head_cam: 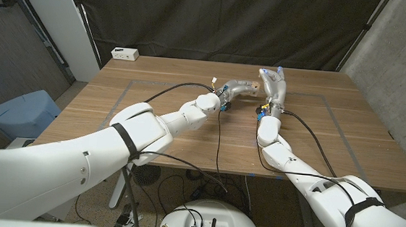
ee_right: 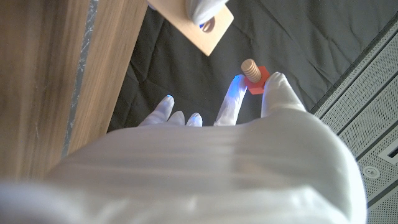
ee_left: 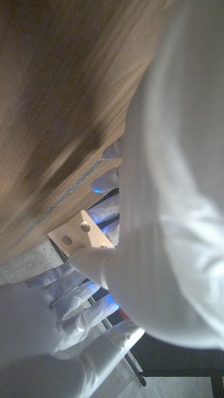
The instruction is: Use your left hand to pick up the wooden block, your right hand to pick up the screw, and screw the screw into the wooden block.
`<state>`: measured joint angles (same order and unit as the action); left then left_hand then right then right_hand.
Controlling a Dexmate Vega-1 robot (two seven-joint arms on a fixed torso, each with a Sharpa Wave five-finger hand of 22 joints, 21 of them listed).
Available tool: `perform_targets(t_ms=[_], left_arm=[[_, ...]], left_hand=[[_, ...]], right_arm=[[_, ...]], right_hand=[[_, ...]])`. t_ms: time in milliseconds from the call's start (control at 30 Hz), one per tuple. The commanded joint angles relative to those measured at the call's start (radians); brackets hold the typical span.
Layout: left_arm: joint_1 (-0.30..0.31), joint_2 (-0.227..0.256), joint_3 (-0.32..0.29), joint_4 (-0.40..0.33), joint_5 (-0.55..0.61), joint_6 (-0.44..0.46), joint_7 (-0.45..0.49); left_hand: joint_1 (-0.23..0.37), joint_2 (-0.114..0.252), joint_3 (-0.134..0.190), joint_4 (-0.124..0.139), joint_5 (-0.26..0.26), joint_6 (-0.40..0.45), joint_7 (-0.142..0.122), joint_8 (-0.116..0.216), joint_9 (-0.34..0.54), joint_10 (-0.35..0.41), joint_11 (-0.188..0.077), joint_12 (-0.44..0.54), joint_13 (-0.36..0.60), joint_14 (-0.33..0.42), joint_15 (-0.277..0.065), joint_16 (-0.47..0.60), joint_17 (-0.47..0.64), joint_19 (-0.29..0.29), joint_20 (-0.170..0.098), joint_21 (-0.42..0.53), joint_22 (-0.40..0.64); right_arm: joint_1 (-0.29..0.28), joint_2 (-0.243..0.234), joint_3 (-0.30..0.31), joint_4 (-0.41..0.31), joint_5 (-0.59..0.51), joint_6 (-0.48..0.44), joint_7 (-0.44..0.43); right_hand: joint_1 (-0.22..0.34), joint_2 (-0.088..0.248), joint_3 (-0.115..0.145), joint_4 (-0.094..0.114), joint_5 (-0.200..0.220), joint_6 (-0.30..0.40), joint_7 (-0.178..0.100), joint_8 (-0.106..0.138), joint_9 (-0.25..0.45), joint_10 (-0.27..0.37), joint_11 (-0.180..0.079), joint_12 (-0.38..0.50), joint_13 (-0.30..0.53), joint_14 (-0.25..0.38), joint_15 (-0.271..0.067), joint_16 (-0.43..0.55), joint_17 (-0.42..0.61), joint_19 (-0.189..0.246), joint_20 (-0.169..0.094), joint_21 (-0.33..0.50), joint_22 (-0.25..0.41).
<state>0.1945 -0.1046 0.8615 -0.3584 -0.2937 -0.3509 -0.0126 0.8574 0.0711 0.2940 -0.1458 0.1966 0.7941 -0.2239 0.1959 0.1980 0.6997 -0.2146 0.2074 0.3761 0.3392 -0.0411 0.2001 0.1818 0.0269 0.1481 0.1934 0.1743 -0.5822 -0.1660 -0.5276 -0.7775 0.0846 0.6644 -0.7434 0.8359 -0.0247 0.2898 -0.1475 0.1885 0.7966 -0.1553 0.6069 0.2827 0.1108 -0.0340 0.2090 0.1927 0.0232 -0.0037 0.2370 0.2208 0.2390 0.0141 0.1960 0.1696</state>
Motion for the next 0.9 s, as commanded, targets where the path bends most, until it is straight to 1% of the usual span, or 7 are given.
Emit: perform_targets(t_ms=[33,367,633,900], left_arm=[[0.008,0.000,-0.004,-0.001,0.000,-0.034,-0.002],[0.012,0.002,-0.009,-0.001,0.003,-0.048,-0.003],[0.011,0.002,-0.013,-0.001,0.001,-0.043,-0.005],[0.008,0.001,-0.013,0.000,0.000,-0.031,-0.004]], left_hand=[[-0.004,0.001,0.010,0.000,0.003,0.009,0.000,0.006,0.001,-0.006,0.000,0.006,-0.001,0.003,-0.074,-0.002,0.000,-0.002,-0.001,0.002,0.004],[-0.005,0.000,0.010,-0.001,0.003,0.009,0.000,0.006,0.001,-0.005,0.000,0.007,-0.001,0.002,-0.073,-0.002,0.000,-0.002,-0.001,0.002,0.003],[-0.005,0.000,0.010,-0.001,0.003,0.008,0.000,0.006,0.001,-0.005,0.000,0.007,-0.001,0.002,-0.074,-0.003,0.000,-0.003,-0.001,0.002,0.004],[-0.004,0.000,0.011,-0.002,0.003,0.007,0.000,0.006,0.001,-0.006,0.000,0.007,-0.001,0.002,-0.073,-0.003,0.000,-0.002,0.000,0.002,0.004]], right_arm=[[0.032,0.017,-0.017,0.081,-0.002,0.040,-0.034],[0.047,0.025,-0.026,0.128,0.009,0.062,-0.046],[0.055,0.027,-0.034,0.146,0.014,0.070,-0.050],[0.073,0.039,-0.043,0.195,0.023,0.091,-0.050]], right_hand=[[0.002,0.011,0.007,-0.001,-0.001,0.008,-0.006,0.007,0.002,0.002,-0.003,0.002,0.004,0.002,-0.011,-0.002,0.004,-0.002,-0.007,0.000,0.006],[0.001,0.012,0.007,-0.001,-0.001,0.007,-0.006,0.008,0.001,0.002,-0.008,0.001,0.004,0.005,-0.013,-0.002,0.005,-0.004,-0.007,0.000,0.006],[0.000,0.013,0.007,0.000,-0.002,0.007,-0.004,0.009,0.000,0.004,-0.008,0.001,0.004,0.007,-0.013,-0.002,0.005,-0.005,-0.008,0.000,0.006],[-0.001,0.014,0.006,0.001,-0.002,0.010,-0.004,0.010,-0.001,0.005,-0.008,0.001,0.004,0.008,-0.016,-0.002,0.006,-0.006,-0.009,0.000,0.006]])
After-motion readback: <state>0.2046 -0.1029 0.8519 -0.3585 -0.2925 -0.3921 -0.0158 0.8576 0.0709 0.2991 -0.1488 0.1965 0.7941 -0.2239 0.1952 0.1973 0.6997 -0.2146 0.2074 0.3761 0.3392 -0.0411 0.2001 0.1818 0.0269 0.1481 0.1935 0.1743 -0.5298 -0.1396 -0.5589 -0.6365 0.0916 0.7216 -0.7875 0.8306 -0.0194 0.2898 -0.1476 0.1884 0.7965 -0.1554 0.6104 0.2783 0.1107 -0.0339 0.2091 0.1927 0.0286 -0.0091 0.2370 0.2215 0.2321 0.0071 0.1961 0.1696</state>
